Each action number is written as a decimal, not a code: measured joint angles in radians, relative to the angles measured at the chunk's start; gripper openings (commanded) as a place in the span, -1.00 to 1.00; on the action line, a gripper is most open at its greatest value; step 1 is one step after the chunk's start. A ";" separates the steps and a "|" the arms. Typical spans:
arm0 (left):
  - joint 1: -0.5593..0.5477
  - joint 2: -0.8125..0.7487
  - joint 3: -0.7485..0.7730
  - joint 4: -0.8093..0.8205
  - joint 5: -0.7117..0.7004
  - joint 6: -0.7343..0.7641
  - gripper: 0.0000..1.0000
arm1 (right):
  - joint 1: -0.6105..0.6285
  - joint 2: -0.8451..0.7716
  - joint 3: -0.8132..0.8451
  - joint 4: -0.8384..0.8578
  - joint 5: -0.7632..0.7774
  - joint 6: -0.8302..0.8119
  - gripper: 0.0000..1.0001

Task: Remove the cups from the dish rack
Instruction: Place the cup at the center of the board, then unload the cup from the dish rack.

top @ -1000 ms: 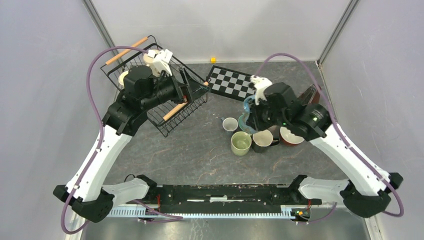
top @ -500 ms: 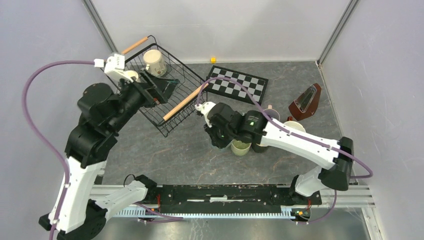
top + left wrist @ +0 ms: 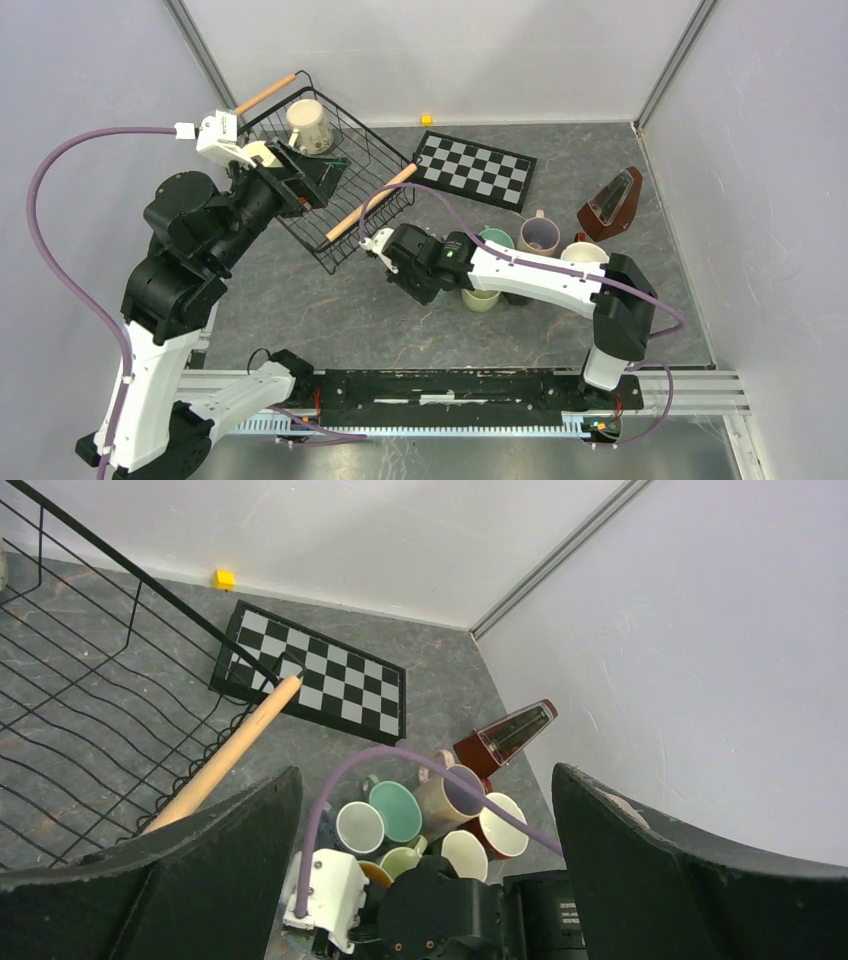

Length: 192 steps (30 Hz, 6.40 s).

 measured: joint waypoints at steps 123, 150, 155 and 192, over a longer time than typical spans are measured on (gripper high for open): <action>0.511 1.000 0.225 0.130 -0.126 0.140 1.00 | -0.100 -0.825 -0.209 0.219 0.087 0.030 0.97; 0.614 1.351 0.478 0.349 -0.012 0.161 1.00 | -0.102 -0.791 -0.207 0.226 0.061 0.030 0.96; 0.626 1.355 0.464 0.404 0.027 0.161 1.00 | -0.102 -0.791 -0.207 0.227 0.055 0.030 0.96; 0.579 1.204 0.104 0.660 0.106 0.148 1.00 | -0.102 -0.827 -0.253 0.265 0.011 0.047 0.96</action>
